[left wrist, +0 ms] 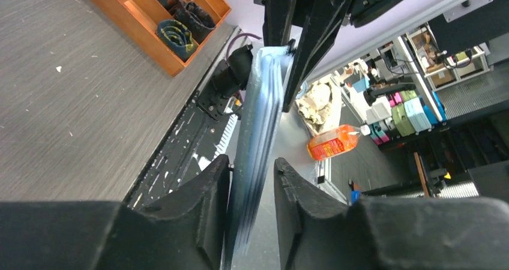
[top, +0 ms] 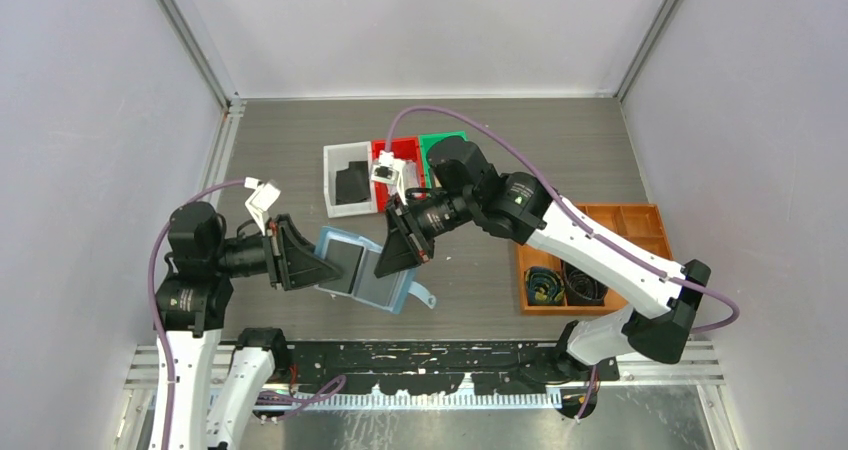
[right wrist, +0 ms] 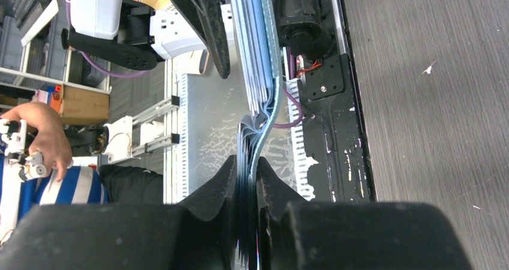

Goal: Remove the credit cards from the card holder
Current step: Remove the credit card from the card holder.

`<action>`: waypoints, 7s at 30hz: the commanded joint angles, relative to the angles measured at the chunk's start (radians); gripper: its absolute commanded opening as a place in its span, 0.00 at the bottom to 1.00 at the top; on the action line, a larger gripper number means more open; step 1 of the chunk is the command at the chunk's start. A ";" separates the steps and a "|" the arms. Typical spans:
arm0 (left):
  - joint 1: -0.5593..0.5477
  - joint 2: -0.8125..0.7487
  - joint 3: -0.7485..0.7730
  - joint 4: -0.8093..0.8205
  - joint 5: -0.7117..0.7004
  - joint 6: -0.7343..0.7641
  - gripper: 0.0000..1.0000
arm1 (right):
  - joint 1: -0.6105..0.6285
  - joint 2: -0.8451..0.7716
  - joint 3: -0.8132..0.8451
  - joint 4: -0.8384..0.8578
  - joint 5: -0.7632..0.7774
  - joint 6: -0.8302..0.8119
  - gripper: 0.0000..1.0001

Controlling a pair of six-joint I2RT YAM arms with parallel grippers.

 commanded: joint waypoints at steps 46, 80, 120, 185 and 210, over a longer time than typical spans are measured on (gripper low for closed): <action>0.003 -0.017 0.018 0.163 -0.212 -0.223 0.00 | 0.023 -0.018 -0.288 0.595 0.327 0.513 0.47; 0.002 -0.071 -0.010 0.329 -0.009 -0.365 0.15 | 0.041 -0.141 -0.510 0.938 0.366 0.619 0.01; 0.002 -0.092 -0.025 0.369 0.009 -0.405 0.33 | 0.134 -0.148 -0.475 0.967 0.461 0.580 0.01; 0.002 -0.082 -0.015 0.512 -0.007 -0.573 0.15 | 0.135 -0.250 -0.708 1.113 0.483 0.590 0.01; 0.002 -0.082 0.002 0.497 -0.076 -0.556 0.05 | 0.127 -0.252 -0.730 1.215 0.479 0.650 0.01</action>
